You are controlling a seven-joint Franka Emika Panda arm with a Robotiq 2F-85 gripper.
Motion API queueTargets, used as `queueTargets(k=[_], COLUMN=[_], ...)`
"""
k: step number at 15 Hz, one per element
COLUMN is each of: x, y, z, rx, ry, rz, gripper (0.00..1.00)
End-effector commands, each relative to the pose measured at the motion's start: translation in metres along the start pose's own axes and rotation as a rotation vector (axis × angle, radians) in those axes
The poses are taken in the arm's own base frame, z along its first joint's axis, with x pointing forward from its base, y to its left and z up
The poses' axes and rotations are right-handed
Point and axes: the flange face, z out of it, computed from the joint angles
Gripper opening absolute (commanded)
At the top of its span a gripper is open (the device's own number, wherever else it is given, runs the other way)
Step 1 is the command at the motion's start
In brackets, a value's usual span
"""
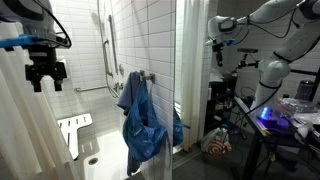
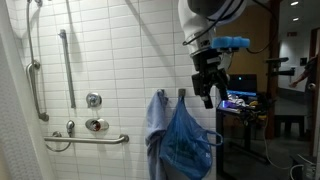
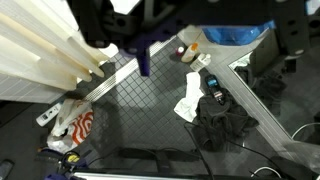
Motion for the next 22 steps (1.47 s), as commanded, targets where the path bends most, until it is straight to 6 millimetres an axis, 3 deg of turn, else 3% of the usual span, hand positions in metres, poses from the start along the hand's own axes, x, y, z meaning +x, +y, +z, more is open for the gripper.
queueTargets(k=[1,6,12,17,22], x=[0.041,0.09,0.149,0.186,0.209], y=[0.009,0.013,0.021,0.037,0.053], z=[-0.004,0.001,0.029,0.051,0.056], rx=[0.02,0.016,-0.057,-0.108,-0.112], ry=[0.018,0.079,0.206,0.257,0.314], rz=[0.049,0.077,0.158,0.274,0.369], gripper=[1.0,1.0,1.0,1.0,1.0])
